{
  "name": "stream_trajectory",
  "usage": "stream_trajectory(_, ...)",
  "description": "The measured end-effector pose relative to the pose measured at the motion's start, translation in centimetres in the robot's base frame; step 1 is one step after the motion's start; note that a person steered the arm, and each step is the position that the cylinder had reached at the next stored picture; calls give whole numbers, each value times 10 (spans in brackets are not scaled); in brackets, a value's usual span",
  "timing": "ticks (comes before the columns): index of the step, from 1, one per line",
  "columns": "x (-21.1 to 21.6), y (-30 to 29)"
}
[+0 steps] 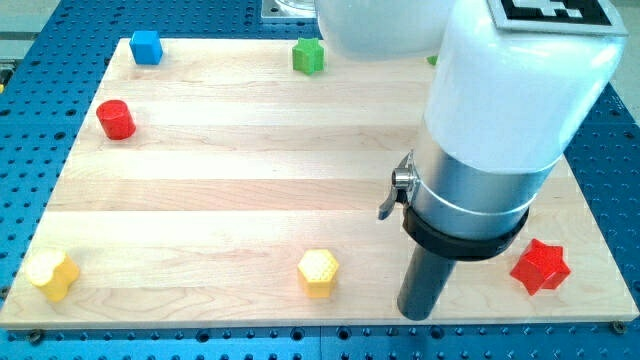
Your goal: Make a triangle out of blue trianglered star and the yellow hexagon
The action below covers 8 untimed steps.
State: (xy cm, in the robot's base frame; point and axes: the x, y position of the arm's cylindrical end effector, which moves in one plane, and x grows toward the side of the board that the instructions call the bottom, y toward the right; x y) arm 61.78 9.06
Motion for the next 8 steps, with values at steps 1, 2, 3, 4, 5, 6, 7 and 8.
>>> stream_trajectory(1,1,0)
stream_trajectory(2,1,-2)
stream_trajectory(3,1,-4)
stream_trajectory(4,1,-13)
stream_trajectory(5,1,-15)
stream_trajectory(6,0,-37)
stream_trajectory(7,0,-65)
stream_trajectory(8,-13,-76)
